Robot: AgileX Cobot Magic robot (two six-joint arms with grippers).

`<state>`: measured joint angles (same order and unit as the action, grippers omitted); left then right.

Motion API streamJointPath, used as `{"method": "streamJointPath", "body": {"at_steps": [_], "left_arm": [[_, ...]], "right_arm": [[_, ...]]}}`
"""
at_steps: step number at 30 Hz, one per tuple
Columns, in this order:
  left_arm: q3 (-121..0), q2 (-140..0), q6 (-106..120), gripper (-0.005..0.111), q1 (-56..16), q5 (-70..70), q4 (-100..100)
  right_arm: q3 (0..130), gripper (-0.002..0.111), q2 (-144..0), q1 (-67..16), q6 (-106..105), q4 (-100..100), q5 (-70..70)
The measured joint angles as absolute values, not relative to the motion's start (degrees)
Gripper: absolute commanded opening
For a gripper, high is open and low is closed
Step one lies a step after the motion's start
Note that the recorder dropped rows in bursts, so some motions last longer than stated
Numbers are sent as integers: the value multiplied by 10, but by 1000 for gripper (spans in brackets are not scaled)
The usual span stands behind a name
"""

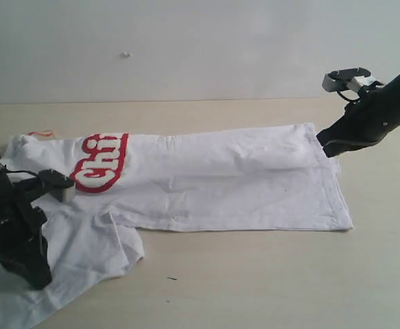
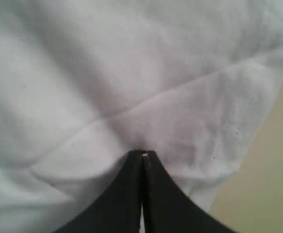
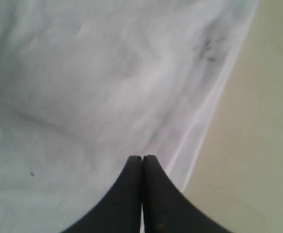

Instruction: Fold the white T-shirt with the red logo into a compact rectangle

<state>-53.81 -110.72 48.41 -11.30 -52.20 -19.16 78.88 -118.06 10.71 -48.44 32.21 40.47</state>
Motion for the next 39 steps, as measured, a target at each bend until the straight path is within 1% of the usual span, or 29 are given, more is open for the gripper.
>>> {"method": "streamJointPath", "body": {"at_steps": [5, 9, 12, 17, 22, 26, 31, 39], "left_arm": [[-498, -1090, 456, 0, -113, -573, -183], [-485, -1060, 451, 0, -113, -567, -177], [-484, -1011, 451, 0, -113, -551, -178], [-484, -918, 456, 0, -113, -462, -205], [-483, -884, 447, 0, -113, -332, -259], [-466, -893, 420, 0, -113, -227, -282], [-438, -939, 382, 0, -105, -112, -285], [-434, -1065, 373, 0, -82, -69, -286]], "right_arm": [[789, 0, -1130, 107, -482, 323, 441], [779, 0, -1096, 107, -481, 327, 458], [756, 0, -1087, 107, -480, 335, 449], [726, 0, -1106, 94, -476, 330, 439], [723, 0, -1139, 51, -445, 283, 414], [723, 0, -1172, 16, -394, 216, 397], [727, 0, -1202, 8, -329, 156, 395], [734, 0, -1206, 4, -287, 107, 419]]}}
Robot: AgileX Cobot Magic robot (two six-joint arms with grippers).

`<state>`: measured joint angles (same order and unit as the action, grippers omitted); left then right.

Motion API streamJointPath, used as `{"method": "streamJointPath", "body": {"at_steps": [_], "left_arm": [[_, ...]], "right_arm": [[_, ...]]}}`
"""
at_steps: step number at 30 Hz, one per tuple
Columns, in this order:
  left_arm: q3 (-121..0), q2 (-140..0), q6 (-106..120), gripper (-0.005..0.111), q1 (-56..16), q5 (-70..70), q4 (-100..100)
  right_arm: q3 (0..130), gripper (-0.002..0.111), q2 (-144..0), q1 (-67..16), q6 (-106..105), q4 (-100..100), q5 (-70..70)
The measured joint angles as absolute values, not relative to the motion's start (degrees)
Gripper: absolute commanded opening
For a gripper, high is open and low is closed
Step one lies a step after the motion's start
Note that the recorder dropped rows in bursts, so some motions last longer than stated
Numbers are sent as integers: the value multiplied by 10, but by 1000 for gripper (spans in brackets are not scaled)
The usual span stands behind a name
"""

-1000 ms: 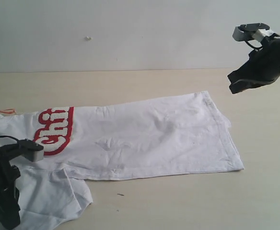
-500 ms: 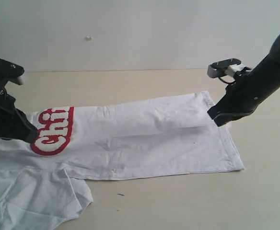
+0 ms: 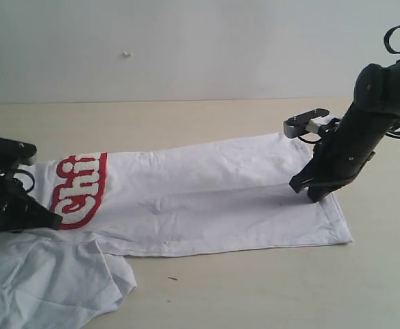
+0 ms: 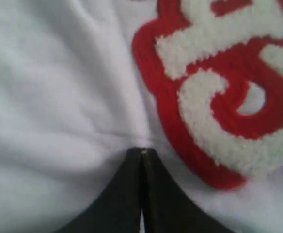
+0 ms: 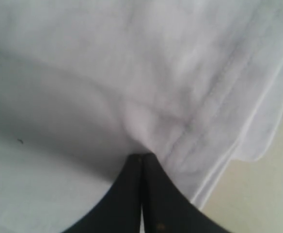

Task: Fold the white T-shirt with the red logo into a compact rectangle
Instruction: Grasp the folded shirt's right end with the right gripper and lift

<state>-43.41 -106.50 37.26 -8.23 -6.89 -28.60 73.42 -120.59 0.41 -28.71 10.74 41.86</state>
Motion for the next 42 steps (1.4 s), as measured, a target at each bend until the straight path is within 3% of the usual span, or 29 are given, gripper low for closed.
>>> {"method": "streamJointPath", "body": {"at_steps": [11, 14, 17, 19, 25, 29, 36, 42], "left_arm": [[-449, -1072, 370, 0, -65, -65, -305], [-443, -1047, 370, 0, -62, -82, -321], [-443, -1003, 370, 0, -60, -85, -366], [-443, -957, 370, 0, -60, -89, -395], [-442, -886, 370, 0, -64, -123, -407], [-442, -880, 373, 0, -65, -134, -408], [-442, -880, 382, 0, -65, -134, -408], [-442, -880, 383, 0, -65, -134, -408]], "right_arm": [[732, 2, -1195, 4, -294, 98, 493], [724, 15, -1174, 4, -307, 113, 476], [723, 37, -1137, 8, -307, 136, 435], [723, 40, -1116, 15, -263, 142, 406], [723, 40, -1179, 61, -203, 134, 489], [723, 39, -1195, 61, -281, 230, 480], [723, 0, -1190, 61, -332, 269, 481], [723, 0, -1115, 61, -396, 284, 464]]}}
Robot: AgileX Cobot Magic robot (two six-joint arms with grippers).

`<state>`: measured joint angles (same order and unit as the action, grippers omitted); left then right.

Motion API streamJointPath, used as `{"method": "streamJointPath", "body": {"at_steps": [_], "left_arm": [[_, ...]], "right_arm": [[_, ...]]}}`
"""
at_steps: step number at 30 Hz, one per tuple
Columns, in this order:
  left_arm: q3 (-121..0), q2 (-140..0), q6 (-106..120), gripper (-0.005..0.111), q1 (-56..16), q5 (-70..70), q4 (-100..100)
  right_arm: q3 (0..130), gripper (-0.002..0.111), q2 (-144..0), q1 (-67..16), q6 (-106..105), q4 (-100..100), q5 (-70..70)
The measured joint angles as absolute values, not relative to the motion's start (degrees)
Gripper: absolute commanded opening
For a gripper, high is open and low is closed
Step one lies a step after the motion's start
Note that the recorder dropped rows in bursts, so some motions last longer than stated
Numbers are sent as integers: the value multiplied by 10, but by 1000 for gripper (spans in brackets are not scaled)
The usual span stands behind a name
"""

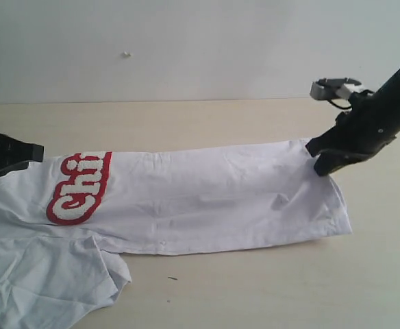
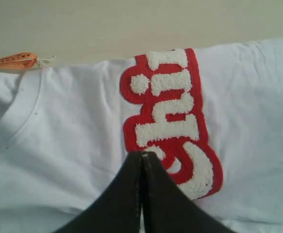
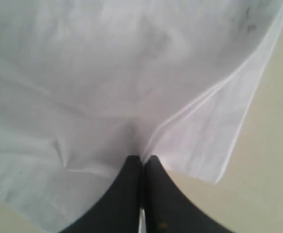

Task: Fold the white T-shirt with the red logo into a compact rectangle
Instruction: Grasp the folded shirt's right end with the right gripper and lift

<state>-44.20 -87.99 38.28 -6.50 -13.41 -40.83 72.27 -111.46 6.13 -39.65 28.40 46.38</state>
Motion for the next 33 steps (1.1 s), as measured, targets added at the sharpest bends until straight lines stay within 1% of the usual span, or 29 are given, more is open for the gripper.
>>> {"method": "streamJointPath", "body": {"at_steps": [3, 6, 10, 11, 12, 14, 17, 18, 19, 24, 28, 33], "left_arm": [[-442, -880, 383, 0, -65, -134, -408], [-442, -880, 383, 0, -65, -133, -408], [-442, -880, 384, 0, -65, -128, -410], [-442, -880, 385, 0, -65, -124, -415], [-442, -880, 385, 0, -65, -120, -416], [-442, -880, 385, 0, -65, -111, -420], [-442, -880, 385, 0, -65, -107, -423], [-442, -880, 385, 0, -65, -107, -423], [-442, -880, 385, 0, -65, -108, -423], [-442, -880, 387, 0, -74, -124, -429], [-442, -893, 429, 0, -120, -127, -436], [-442, -910, 469, 0, -169, -127, -438]], "right_arm": [[723, 0, -1082, 61, -473, 334, 430], [723, 0, -1061, 61, -580, 398, 368], [723, 0, -1064, 61, -639, 439, 268], [723, 2, -1071, 61, -645, 438, 248], [723, 4, -1080, 61, -649, 437, 235], [723, 13, -1104, 61, -651, 427, 222], [723, 33, -1138, 61, -654, 418, 205], [723, 37, -1146, 61, -653, 417, 197], [723, 39, -1153, 61, -647, 417, 188], [723, 39, -1159, 61, -604, 413, 159], [723, 38, -1159, 61, -557, 390, 161], [723, 37, -1159, 61, -477, 316, 211]]}}
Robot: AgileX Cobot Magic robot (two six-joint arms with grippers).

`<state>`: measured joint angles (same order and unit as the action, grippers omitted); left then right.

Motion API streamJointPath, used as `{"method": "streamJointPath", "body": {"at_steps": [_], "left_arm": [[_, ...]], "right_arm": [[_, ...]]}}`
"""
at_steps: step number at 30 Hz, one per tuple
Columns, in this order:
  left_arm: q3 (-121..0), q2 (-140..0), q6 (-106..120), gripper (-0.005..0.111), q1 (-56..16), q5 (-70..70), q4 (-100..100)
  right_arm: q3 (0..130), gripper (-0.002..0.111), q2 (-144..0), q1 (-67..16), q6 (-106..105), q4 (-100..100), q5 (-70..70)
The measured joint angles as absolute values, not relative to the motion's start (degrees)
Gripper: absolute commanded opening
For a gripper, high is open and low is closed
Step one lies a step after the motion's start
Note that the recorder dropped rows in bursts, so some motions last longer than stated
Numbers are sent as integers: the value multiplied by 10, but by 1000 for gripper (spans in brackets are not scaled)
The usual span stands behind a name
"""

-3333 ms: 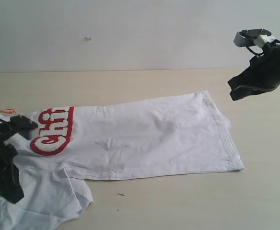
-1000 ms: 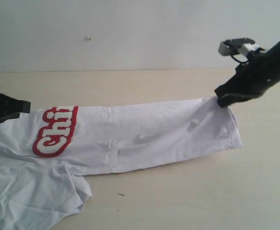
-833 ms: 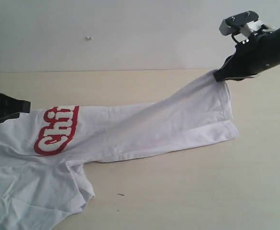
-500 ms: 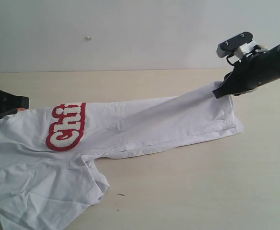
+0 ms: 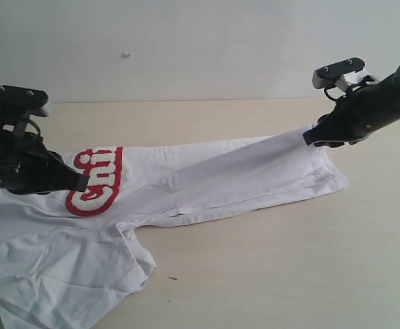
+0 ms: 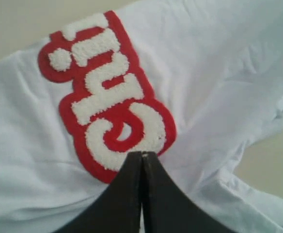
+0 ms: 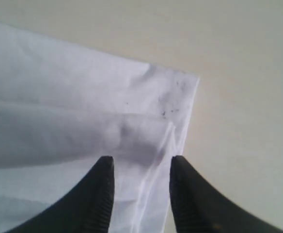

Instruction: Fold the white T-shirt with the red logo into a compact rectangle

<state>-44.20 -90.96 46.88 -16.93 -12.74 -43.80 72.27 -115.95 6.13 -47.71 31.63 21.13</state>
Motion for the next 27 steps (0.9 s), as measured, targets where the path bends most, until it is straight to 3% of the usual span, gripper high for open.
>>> {"method": "streamJointPath", "body": {"at_steps": [8, 15, 27], "left_arm": [[-442, -913, 475, 0, -177, -126, -440], [-442, -913, 475, 0, -177, -121, -440], [-442, -913, 475, 0, -177, -112, -450]], "right_arm": [[737, 33, -1172, 61, -296, 158, 279], [754, 0, -1217, 61, -281, 150, 333], [760, 0, -1226, 62, -279, 152, 449]]}}
